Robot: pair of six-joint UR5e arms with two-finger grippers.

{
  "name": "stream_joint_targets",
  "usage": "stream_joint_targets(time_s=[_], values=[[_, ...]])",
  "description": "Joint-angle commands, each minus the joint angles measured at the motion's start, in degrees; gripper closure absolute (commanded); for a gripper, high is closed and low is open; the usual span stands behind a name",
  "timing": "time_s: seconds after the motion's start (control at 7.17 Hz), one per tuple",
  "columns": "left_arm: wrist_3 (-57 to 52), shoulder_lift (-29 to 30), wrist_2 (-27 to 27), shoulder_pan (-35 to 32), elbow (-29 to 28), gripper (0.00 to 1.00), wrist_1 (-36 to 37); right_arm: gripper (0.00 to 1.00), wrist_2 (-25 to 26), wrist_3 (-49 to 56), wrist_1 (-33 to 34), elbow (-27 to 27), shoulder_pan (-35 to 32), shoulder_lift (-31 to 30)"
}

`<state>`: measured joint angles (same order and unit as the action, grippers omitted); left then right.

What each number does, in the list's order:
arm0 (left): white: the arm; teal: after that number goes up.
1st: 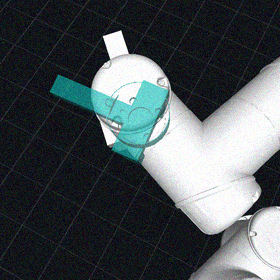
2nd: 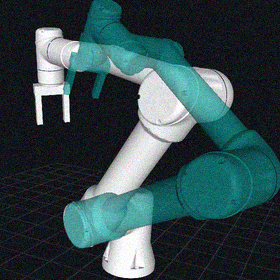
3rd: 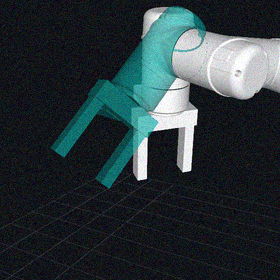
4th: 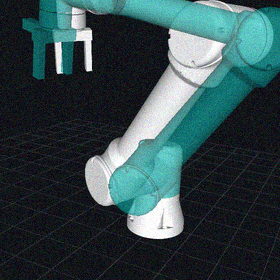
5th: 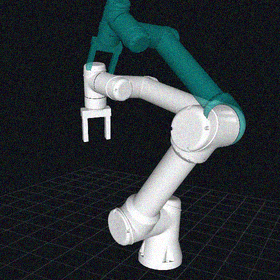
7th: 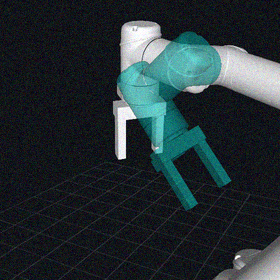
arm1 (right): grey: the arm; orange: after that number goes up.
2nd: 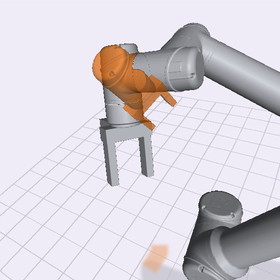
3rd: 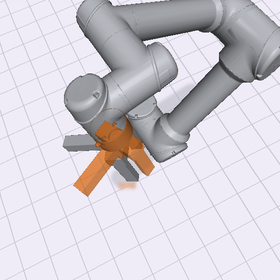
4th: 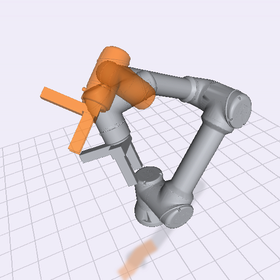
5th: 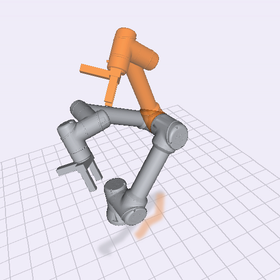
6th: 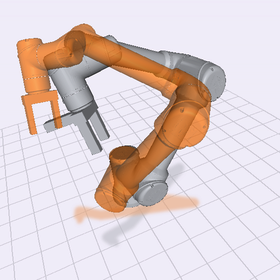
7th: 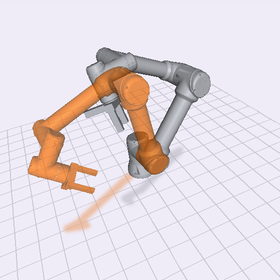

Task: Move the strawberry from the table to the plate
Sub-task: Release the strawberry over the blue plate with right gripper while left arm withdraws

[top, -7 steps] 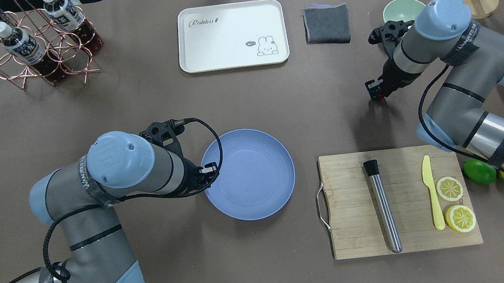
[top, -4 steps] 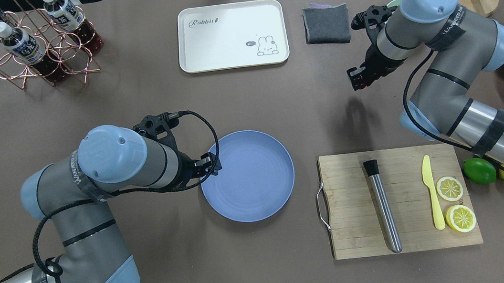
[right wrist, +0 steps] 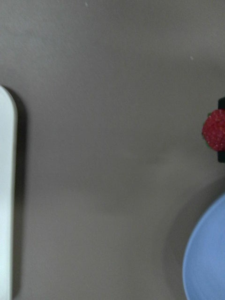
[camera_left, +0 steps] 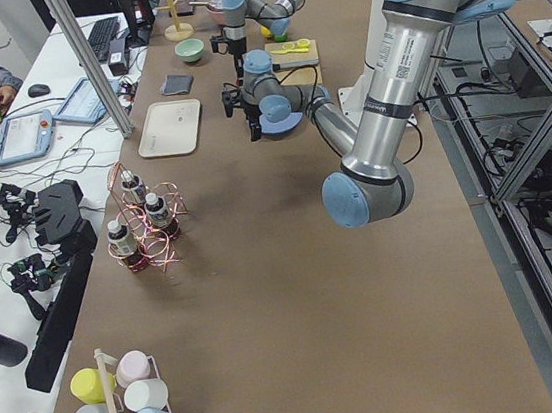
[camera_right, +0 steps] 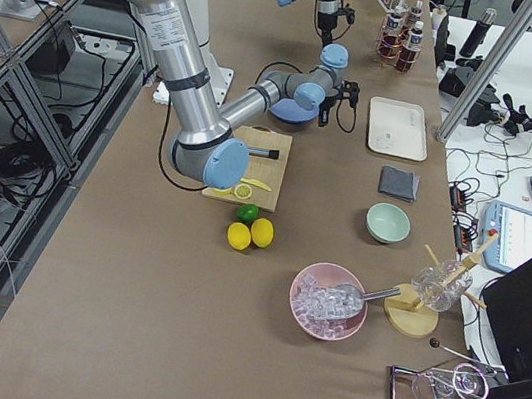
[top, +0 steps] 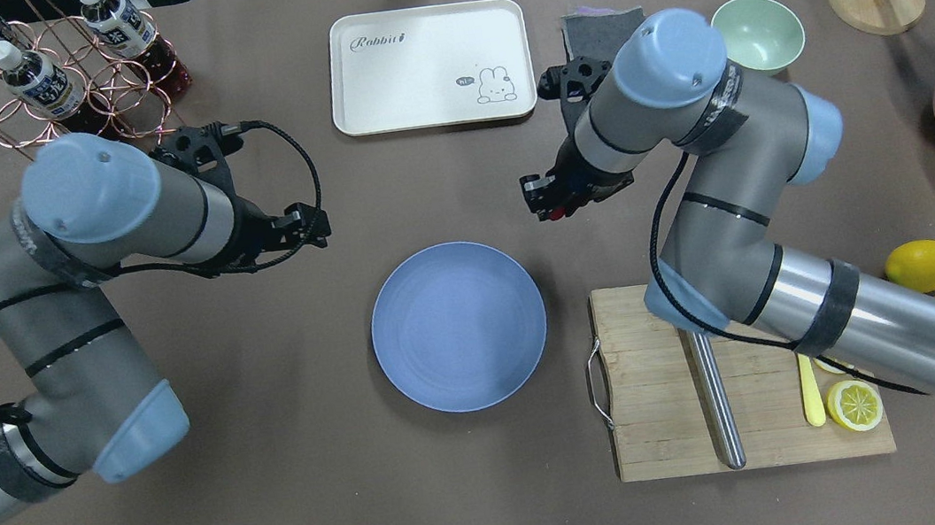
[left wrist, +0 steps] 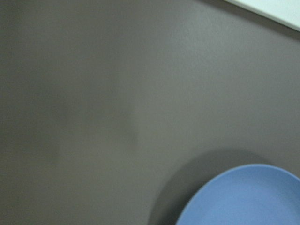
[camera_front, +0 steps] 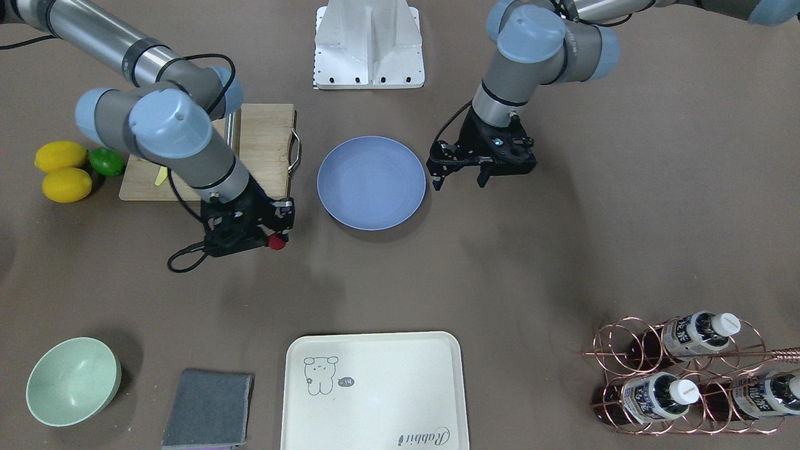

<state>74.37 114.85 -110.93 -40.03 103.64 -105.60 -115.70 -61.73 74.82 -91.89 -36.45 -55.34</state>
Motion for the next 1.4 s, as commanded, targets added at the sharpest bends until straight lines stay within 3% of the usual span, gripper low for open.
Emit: stream_joint_targets(time_s=[0.0,0.42,0.56,0.7,0.84,0.98,1.12,1.26], values=[[-8.5,-2.8,-6.1,-7.9,-0.6,0.03,0.0,1.00,8.3,-7.5,5.8,-0.8,10.2,5.5],[-9.3,-4.0,-6.5,-9.1,-0.9,0.03,0.0,1.00,14.5,-8.8,6.0,0.2,15.8,5.7],[-8.9,-4.5,-6.4,-9.0,-0.7,0.02,0.0,0.76,14.7,-8.8,6.0,0.2,15.6,5.6],[-8.8,-5.1,-6.5,-9.0,-0.4,0.02,0.0,0.14,14.8,-8.7,6.0,0.0,15.5,5.6],[-9.0,-5.2,-6.8,-8.9,-0.2,0.02,0.0,0.00,15.0,-8.7,6.1,-0.4,15.2,5.7],[-9.5,-6.4,-10.3,-9.0,0.2,0.03,0.0,0.00,14.3,-8.7,9.3,-3.3,13.2,5.4],[-10.1,-7.9,-11.3,-9.3,1.0,0.03,-0.1,0.00,11.9,-7.3,18.1,-9.5,9.5,4.6],[-15.9,-9.6,-11.8,-11.1,2.5,0.03,0.0,0.00,7.0,-3.5,23.7,-15.5,3.7,2.2]])
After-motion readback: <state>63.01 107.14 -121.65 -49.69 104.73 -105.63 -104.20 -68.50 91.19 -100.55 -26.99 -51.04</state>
